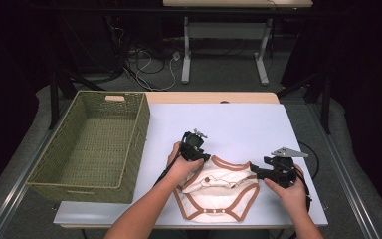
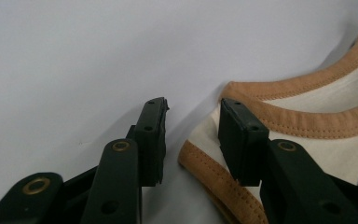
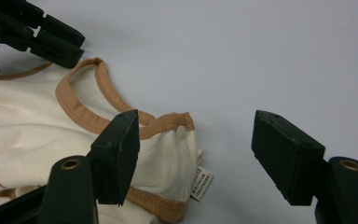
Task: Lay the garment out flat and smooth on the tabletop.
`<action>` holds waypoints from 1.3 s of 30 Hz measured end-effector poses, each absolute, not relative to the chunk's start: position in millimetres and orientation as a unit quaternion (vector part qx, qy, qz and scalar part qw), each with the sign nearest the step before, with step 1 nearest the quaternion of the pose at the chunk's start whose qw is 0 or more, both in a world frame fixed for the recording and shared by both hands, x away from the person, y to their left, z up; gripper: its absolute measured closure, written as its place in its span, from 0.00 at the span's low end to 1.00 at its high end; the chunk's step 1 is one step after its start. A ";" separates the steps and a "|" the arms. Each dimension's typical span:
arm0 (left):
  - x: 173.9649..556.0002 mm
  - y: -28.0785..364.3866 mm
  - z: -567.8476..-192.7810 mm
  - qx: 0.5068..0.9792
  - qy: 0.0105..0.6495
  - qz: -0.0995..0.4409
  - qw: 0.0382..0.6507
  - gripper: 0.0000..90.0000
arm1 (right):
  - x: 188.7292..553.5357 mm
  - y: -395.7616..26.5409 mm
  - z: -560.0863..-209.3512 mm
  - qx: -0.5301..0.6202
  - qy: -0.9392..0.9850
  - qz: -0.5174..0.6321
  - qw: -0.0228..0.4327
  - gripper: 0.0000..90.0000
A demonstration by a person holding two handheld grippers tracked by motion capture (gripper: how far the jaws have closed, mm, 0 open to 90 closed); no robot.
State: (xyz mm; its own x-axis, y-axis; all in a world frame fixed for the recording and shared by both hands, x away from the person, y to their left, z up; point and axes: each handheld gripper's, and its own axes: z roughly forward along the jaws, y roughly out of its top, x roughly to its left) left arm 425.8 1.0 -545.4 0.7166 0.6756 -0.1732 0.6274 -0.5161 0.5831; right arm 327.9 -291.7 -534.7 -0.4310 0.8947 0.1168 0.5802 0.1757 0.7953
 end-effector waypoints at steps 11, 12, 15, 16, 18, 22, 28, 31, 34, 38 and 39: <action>419.0 -2.2 -542.9 0.891 0.345 0.050 0.290 0.90 | 328.1 -292.3 -535.9 0.497 0.746 0.397 0.198 0.40; 418.4 -2.6 -542.7 0.891 0.343 0.053 0.291 0.92 | 327.6 -292.0 -535.9 0.498 0.746 0.398 0.194 0.41; 416.4 -2.8 -543.1 0.891 0.343 0.054 0.294 0.96 | 327.6 -293.6 -536.4 0.497 0.748 0.394 0.197 0.47; 416.2 -2.5 -543.3 0.890 0.343 0.054 0.295 0.97 | 326.8 -294.3 -536.0 0.503 0.746 0.391 0.197 0.48; 416.2 -1.4 -543.4 0.888 0.345 0.053 0.299 0.97 | 326.7 -296.6 -535.8 0.505 0.742 0.394 0.196 0.52; 416.1 0.7 -542.7 0.886 0.348 0.054 0.303 0.98 | 325.5 -300.4 -534.7 0.512 0.739 0.397 0.185 0.59; 415.9 3.1 -539.8 0.880 0.354 0.053 0.312 0.98 | 326.8 -295.7 -540.4 0.505 0.753 0.383 0.173 0.60; 415.5 3.8 -538.5 0.878 0.354 0.056 0.317 0.98 | 327.9 -293.0 -543.3 0.501 0.761 0.375 0.171 0.61; 415.3 4.5 -537.5 0.876 0.356 0.058 0.321 0.98 | 328.3 -291.3 -545.5 0.500 0.765 0.371 0.167 0.61; 415.1 6.1 -536.0 0.875 0.356 0.059 0.322 0.98 | 327.9 -289.1 -547.6 0.500 0.769 0.364 0.161 0.64; 414.9 6.4 -535.9 0.874 0.358 0.059 0.324 0.98 | 328.2 -288.7 -548.6 0.500 0.770 0.363 0.159 0.64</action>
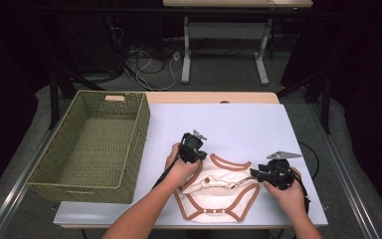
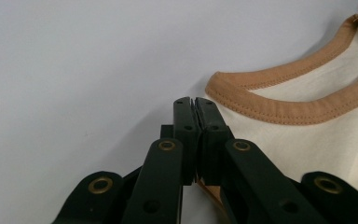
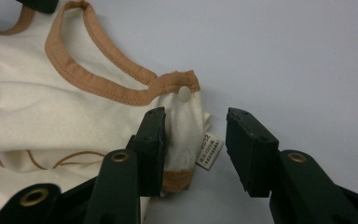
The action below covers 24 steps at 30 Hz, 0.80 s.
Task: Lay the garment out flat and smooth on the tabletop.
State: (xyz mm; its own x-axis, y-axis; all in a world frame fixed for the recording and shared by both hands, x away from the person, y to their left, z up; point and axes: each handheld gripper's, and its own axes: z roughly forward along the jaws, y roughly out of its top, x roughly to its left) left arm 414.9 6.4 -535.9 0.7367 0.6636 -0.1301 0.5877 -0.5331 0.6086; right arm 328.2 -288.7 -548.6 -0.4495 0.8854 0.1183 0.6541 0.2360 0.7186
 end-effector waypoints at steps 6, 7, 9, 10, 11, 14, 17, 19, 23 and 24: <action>415.2 11.6 -533.7 0.869 0.363 0.063 0.329 0.98 | 329.1 -284.6 -553.5 0.501 0.776 0.355 0.147 0.66; 415.2 12.2 -533.5 0.869 0.364 0.064 0.330 0.98 | 329.0 -282.8 -554.1 0.498 0.778 0.354 0.147 0.67; 415.0 13.7 -532.9 0.865 0.368 0.065 0.336 0.98 | 328.2 -279.0 -554.4 0.494 0.782 0.349 0.155 0.68; 415.0 14.6 -532.2 0.865 0.367 0.065 0.335 0.98 | 328.0 -277.1 -554.5 0.490 0.783 0.347 0.159 0.68; 414.7 15.3 -531.5 0.865 0.368 0.065 0.336 0.98 | 327.6 -275.7 -554.3 0.488 0.785 0.346 0.160 0.69; 414.1 17.1 -530.5 0.863 0.368 0.066 0.341 0.98 | 326.3 -272.3 -553.6 0.479 0.791 0.338 0.173 0.72; 412.9 19.1 -529.9 0.861 0.370 0.067 0.343 0.98 | 326.1 -272.0 -554.9 0.482 0.789 0.343 0.167 0.75; 412.6 19.9 -530.1 0.861 0.369 0.065 0.343 0.98 | 326.4 -273.5 -556.1 0.488 0.784 0.349 0.158 0.79; 411.8 20.7 -529.0 0.861 0.368 0.066 0.345 0.98 | 327.2 -275.5 -556.0 0.493 0.780 0.353 0.151 0.86; 411.5 20.6 -528.7 0.860 0.369 0.067 0.347 0.98 | 327.3 -275.3 -556.0 0.492 0.781 0.354 0.149 0.87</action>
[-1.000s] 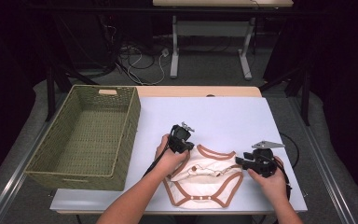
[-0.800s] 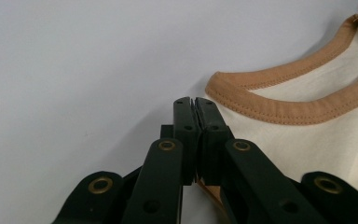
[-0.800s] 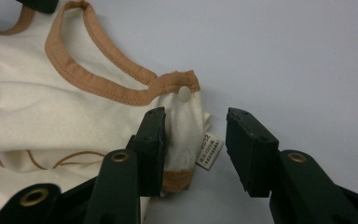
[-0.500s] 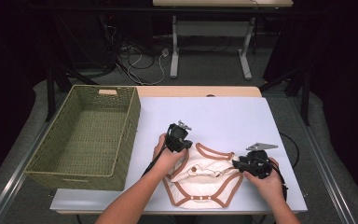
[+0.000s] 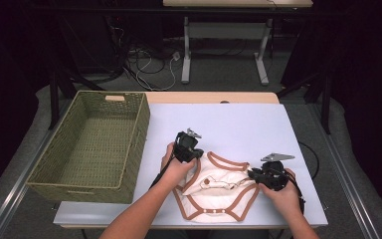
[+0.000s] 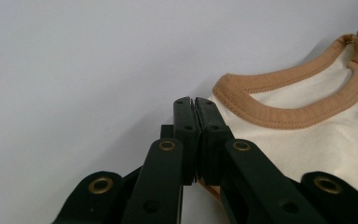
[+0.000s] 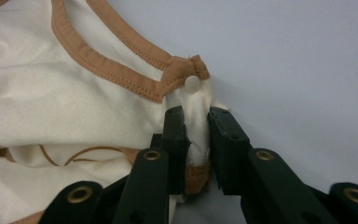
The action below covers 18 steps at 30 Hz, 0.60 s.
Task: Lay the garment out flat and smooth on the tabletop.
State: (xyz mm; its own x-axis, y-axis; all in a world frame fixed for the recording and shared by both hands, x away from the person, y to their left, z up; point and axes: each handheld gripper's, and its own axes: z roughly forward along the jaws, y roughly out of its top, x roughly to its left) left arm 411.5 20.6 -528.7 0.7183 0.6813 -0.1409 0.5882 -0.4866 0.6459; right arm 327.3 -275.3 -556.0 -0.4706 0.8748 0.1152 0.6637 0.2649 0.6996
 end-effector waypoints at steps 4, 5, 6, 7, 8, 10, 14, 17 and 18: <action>410.1 21.9 -525.7 0.859 0.367 0.069 0.350 0.98 | 326.9 -273.2 -553.6 0.486 0.787 0.346 0.159 0.89; 409.2 22.0 -524.9 0.857 0.370 0.068 0.353 0.98 | 326.4 -272.2 -552.0 0.487 0.785 0.347 0.159 0.89; 409.4 22.8 -524.1 0.857 0.367 0.073 0.354 0.98 | 325.9 -272.0 -549.7 0.484 0.785 0.350 0.167 0.89; 408.9 23.3 -523.0 0.857 0.368 0.072 0.354 0.98 | 325.7 -272.3 -547.8 0.481 0.785 0.352 0.166 0.89; 408.7 23.9 -522.0 0.854 0.370 0.073 0.359 0.98 | 325.1 -271.8 -545.2 0.481 0.783 0.355 0.171 0.89; 408.4 25.4 -520.0 0.851 0.371 0.076 0.362 0.98 | 324.3 -271.0 -539.4 0.477 0.782 0.360 0.176 0.89; 408.1 29.7 -515.5 0.841 0.384 0.074 0.375 0.98 | 324.4 -267.5 -532.5 0.463 0.789 0.354 0.194 0.89; 406.7 32.6 -510.5 0.840 0.382 0.080 0.377 0.98 | 325.5 -264.4 -527.2 0.456 0.792 0.354 0.200 0.89; 406.1 33.3 -508.6 0.840 0.381 0.083 0.378 0.98 | 326.9 -264.6 -526.1 0.450 0.794 0.355 0.205 0.89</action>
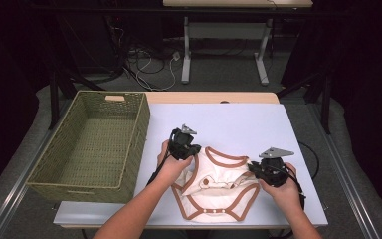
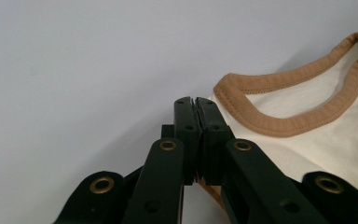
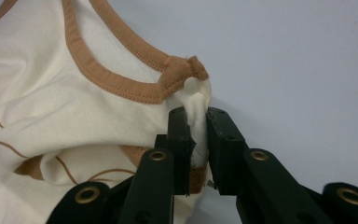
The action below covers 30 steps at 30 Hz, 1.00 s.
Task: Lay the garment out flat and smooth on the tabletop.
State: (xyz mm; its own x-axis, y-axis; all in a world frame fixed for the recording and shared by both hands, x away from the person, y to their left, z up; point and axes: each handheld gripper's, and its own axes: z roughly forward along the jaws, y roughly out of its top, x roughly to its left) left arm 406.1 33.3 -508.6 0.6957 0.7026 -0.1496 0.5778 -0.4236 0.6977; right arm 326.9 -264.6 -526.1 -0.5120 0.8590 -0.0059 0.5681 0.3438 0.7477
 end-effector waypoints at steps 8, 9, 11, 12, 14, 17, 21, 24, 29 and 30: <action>405.3 40.0 -492.5 0.832 0.381 0.101 0.390 0.98 | 335.9 -260.2 -511.9 0.439 0.798 0.357 0.209 0.89; 406.2 41.6 -490.7 0.832 0.380 0.103 0.391 0.98 | 337.9 -259.4 -509.4 0.438 0.798 0.357 0.211 0.89; 407.5 43.7 -487.7 0.827 0.386 0.105 0.395 0.98 | 343.1 -258.0 -504.9 0.434 0.799 0.360 0.210 0.89; 408.1 44.9 -486.4 0.823 0.390 0.108 0.398 0.98 | 345.6 -257.1 -502.5 0.433 0.800 0.359 0.211 0.89; 410.2 48.1 -483.4 0.821 0.390 0.115 0.400 0.98 | 351.0 -255.2 -497.7 0.429 0.803 0.356 0.211 0.89; 413.0 51.7 -479.1 0.816 0.393 0.124 0.404 0.98 | 359.2 -251.7 -492.3 0.424 0.805 0.355 0.215 0.89; 418.0 56.6 -472.6 0.809 0.401 0.132 0.410 0.98 | 371.4 -247.2 -484.1 0.417 0.813 0.346 0.216 0.89; 421.3 59.0 -468.6 0.807 0.402 0.136 0.410 0.98 | 379.8 -244.7 -476.3 0.408 0.817 0.343 0.221 0.89; 429.6 60.4 -462.4 0.799 0.406 0.145 0.420 0.98 | 395.3 -243.4 -461.2 0.405 0.819 0.338 0.224 0.89; 431.2 60.0 -461.8 0.796 0.409 0.145 0.422 0.98 | 398.8 -242.8 -460.0 0.406 0.819 0.339 0.224 0.89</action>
